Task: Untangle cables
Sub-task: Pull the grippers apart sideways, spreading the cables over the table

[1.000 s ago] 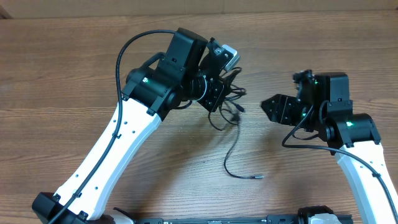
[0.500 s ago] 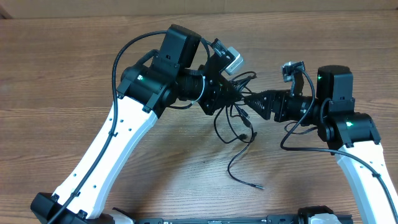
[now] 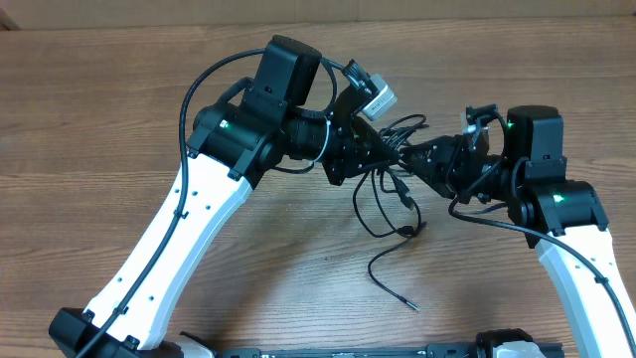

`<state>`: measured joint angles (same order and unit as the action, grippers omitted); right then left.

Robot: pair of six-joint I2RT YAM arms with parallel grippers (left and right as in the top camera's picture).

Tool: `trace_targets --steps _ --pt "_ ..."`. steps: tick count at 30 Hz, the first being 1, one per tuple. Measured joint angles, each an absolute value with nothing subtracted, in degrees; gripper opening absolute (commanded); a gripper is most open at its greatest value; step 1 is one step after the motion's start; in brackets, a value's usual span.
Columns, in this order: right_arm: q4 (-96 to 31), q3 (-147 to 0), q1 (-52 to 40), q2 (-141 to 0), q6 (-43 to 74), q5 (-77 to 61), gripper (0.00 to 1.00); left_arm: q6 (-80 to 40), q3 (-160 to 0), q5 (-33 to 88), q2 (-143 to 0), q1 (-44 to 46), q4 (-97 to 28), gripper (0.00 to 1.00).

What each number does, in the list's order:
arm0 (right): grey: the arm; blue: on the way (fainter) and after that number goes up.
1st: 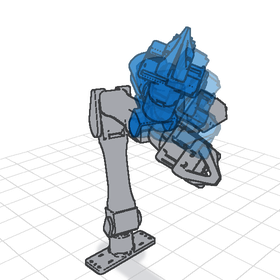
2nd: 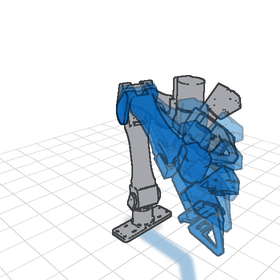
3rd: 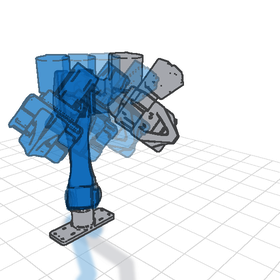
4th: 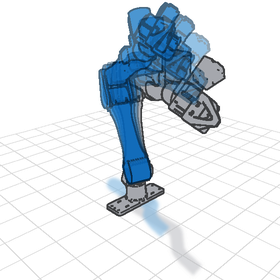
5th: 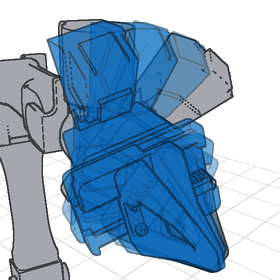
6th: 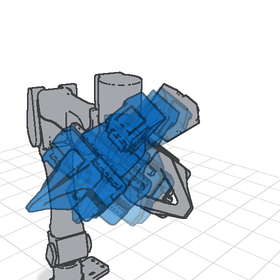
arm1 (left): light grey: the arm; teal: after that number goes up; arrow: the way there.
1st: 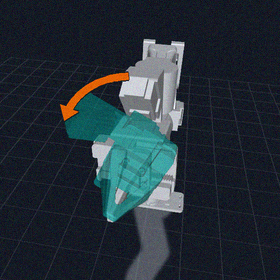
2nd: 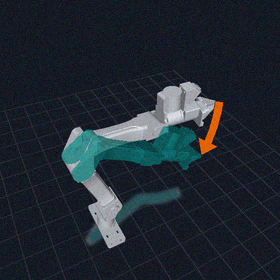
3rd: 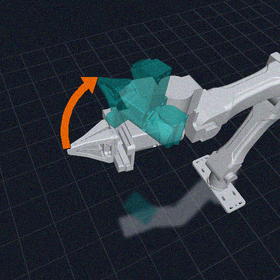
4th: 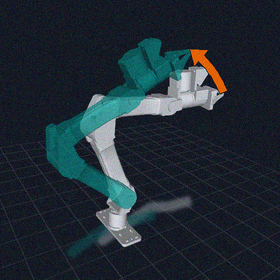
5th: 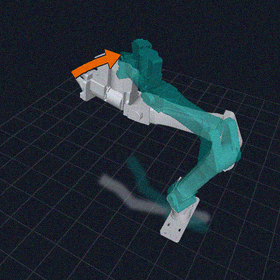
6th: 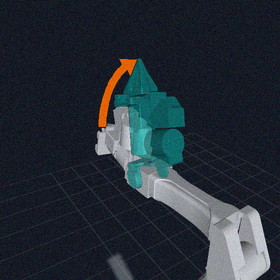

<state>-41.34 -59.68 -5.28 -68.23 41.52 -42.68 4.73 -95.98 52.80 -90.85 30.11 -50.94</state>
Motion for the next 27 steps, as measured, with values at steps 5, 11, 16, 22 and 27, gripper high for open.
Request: trace_targets --steps 5,11,16,22,27 --pt "-46.37 -59.70 -5.28 -68.23 43.83 -36.16 0.04 4.73 -95.98 54.70 -90.85 29.76 -51.03 0.04" --pt "-54.70 -59.68 -5.37 -68.20 43.03 -23.68 0.04 4.73 -95.98 54.65 -90.85 25.87 -51.75 0.04" --pt "-59.27 -59.68 -5.28 -68.20 42.13 -11.07 0.04 4.73 -96.01 54.63 -90.85 19.27 -52.66 0.04" --pt "-60.64 -59.68 -5.34 -68.20 41.93 3.40 0.04 4.71 -96.01 52.07 -90.85 12.95 -55.13 0.04" --pt "-59.18 -59.68 -5.37 -68.20 41.95 9.98 0.04 4.64 -96.01 49.12 -90.85 8.97 -56.66 0.04"
